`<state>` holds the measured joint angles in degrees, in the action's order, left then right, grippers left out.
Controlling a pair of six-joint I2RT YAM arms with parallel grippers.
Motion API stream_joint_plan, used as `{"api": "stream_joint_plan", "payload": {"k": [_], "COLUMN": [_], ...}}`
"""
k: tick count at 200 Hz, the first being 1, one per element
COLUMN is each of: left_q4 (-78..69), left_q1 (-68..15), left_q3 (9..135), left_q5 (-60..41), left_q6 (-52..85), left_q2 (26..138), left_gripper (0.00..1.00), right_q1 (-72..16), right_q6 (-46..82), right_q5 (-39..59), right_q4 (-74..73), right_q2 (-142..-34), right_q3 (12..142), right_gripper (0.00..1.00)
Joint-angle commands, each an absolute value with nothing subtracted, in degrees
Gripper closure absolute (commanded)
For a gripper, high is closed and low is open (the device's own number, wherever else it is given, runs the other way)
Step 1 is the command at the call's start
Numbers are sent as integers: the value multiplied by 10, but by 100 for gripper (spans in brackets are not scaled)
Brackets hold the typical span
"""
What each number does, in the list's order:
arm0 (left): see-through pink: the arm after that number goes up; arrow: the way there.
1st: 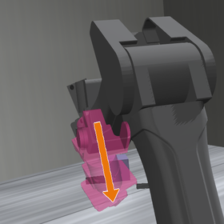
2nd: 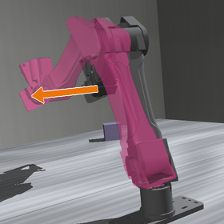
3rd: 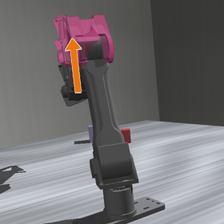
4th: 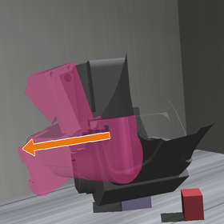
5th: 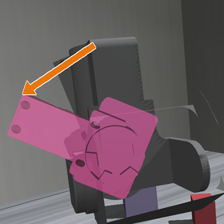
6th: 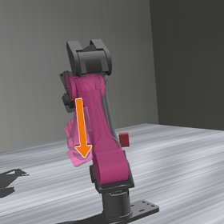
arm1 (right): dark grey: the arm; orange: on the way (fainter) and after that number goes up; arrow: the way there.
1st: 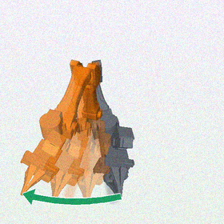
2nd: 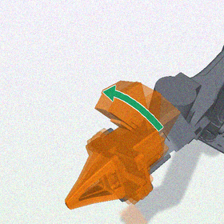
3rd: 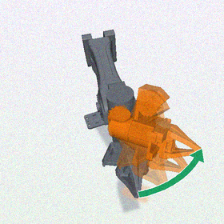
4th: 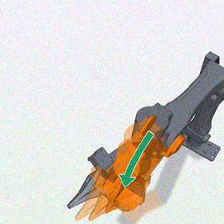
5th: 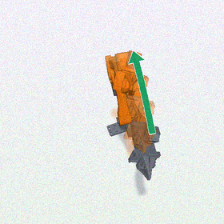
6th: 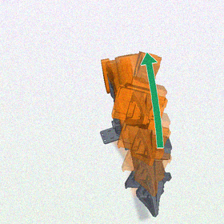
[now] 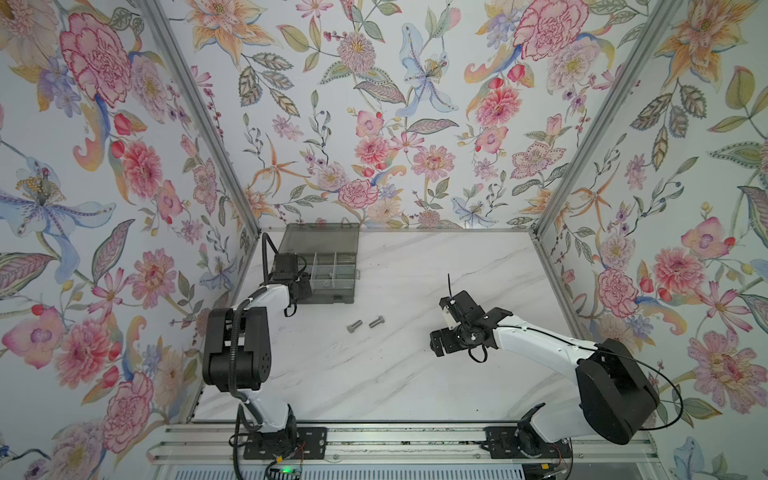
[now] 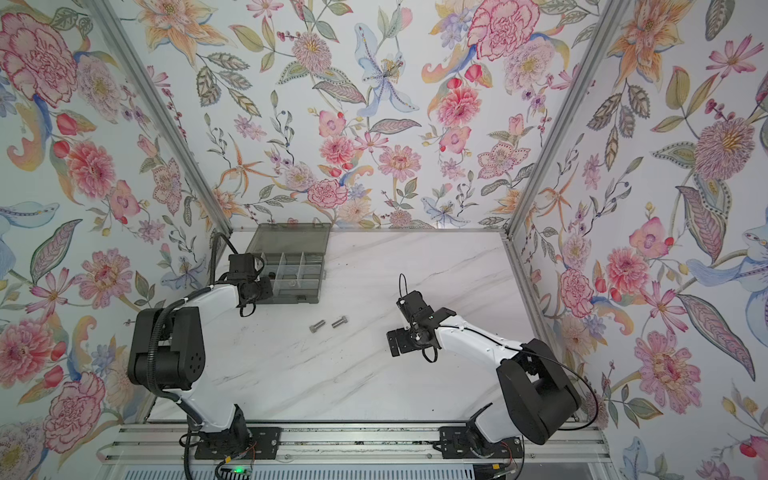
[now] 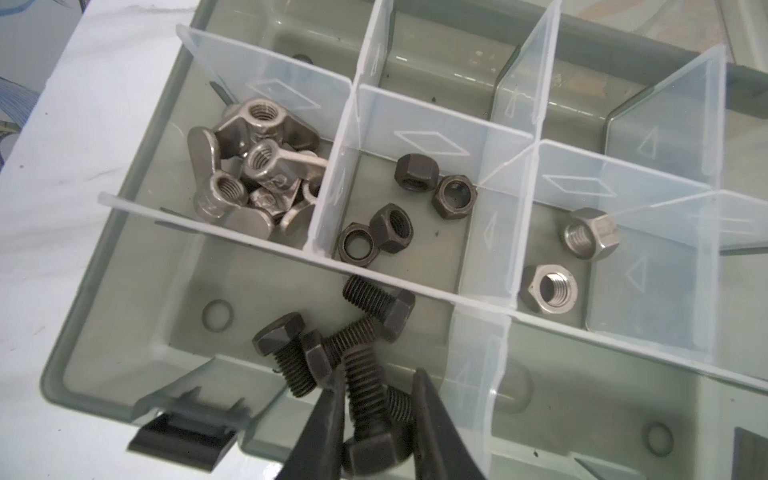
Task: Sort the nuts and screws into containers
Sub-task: 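Open the left gripper to drop the black hex bolt into a compartment, then move the left gripper back over a silver hex bolt on the table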
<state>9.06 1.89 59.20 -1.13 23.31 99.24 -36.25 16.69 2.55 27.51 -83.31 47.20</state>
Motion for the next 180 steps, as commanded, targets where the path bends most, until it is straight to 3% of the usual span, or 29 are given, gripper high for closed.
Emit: {"api": "stream_joint_plan", "payload": {"k": [1, 16, 55, 125, 180], "left_q4": [81, 80, 71, 33, -9], "left_q1": [25, 25, 25, 2, -127], "left_q3": [602, 599, 586, 518, 421], "left_q5": [-16, -18, -27, -135, -103], "left_q6": [226, 227, 227, 208, 184], "left_q2": [992, 986, 952, 841, 754], "left_gripper": [83, 70, 57, 46, 35], "right_q1": [-364, -364, -365, -365, -364], "right_q6": [160, 160, 162, 164, 161], "right_q5": [24, 24, 26, 26, 32], "right_q4": [286, 286, 286, 286, 286], "right_q2": [-836, -838, -836, -825, -828], "right_q3": [479, 478, 477, 474, 486], "right_gripper": [1, 1, 1, 1, 1]}}
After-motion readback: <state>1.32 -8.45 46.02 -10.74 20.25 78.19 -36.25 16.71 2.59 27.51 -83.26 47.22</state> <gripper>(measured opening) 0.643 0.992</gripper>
